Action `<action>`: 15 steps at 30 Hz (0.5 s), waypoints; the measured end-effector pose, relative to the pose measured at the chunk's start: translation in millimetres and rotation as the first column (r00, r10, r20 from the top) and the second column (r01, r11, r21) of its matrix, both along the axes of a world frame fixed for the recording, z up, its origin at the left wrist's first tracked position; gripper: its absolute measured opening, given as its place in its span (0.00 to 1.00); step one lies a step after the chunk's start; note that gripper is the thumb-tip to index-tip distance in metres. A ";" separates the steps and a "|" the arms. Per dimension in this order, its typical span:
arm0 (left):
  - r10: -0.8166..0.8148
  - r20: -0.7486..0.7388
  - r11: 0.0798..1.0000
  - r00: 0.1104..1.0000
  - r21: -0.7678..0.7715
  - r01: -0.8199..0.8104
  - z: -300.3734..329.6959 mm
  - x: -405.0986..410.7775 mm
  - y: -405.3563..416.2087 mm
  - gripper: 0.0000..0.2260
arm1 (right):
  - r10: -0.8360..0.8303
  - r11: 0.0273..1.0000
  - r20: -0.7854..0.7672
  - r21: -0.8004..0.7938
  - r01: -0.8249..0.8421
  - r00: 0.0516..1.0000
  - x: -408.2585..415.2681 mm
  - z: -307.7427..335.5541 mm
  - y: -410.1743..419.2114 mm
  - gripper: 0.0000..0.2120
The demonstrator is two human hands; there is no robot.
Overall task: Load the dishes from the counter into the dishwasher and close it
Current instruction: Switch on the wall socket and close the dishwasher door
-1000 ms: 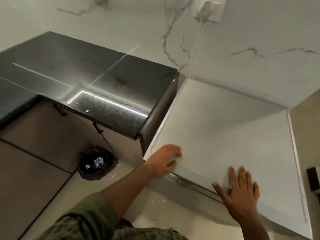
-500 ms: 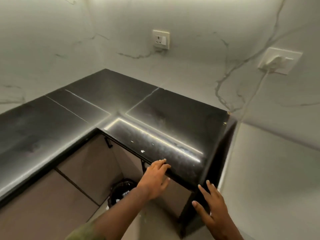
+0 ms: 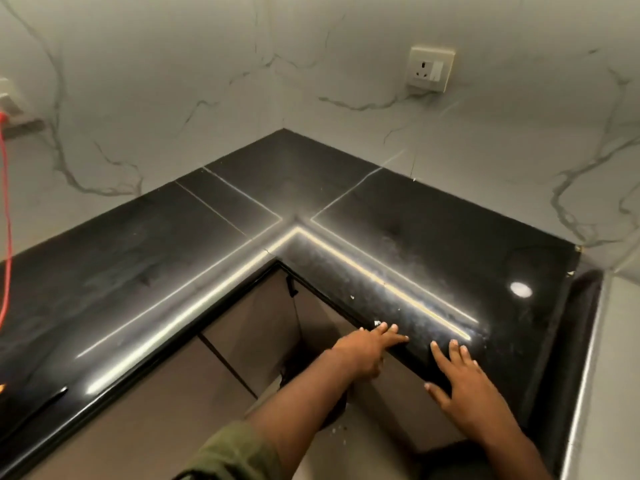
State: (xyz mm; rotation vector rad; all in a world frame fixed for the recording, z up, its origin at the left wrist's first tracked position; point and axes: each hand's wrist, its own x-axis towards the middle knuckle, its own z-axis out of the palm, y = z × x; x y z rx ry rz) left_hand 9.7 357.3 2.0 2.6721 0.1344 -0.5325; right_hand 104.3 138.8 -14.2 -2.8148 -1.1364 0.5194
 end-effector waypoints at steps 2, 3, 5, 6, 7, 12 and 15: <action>0.012 -0.015 0.998 1.000 -0.059 -0.013 0.8 0.4 8.2 0.37 | -0.011 0.997 0.018 -0.082 0.013 1.000 3.7 17.8 9.0 0.36; 0.039 -0.010 0.996 0.999 -0.084 -0.040 -1.2 0.7 12.9 0.38 | -0.009 0.993 0.028 -0.115 0.012 1.000 6.0 24.2 13.9 0.33; 0.104 -0.008 0.985 0.995 -0.141 -0.104 -6.9 2.1 21.4 0.37 | 0.017 0.985 0.065 -0.170 -0.006 0.998 8.8 38.9 23.0 0.27; 0.136 -0.008 0.979 0.991 -0.154 -0.135 -8.9 2.0 23.5 0.37 | 0.023 0.982 0.073 -0.188 -0.008 0.997 9.5 45.9 26.6 0.24; 0.154 -0.006 0.976 0.988 -0.157 -0.153 -7.9 1.3 24.3 0.36 | 0.018 0.984 0.084 -0.179 -0.003 0.996 11.2 51.6 31.2 0.21; 0.202 0.046 0.971 0.978 -0.141 -0.194 3.3 -2.7 14.0 0.27 | 0.001 0.982 0.063 -0.190 0.011 0.998 15.0 66.4 47.0 0.16; 0.236 0.121 0.970 0.964 -0.090 -0.226 8.9 -1.2 13.5 0.21 | 0.032 0.975 0.058 -0.222 -0.019 0.998 20.3 67.3 58.0 0.19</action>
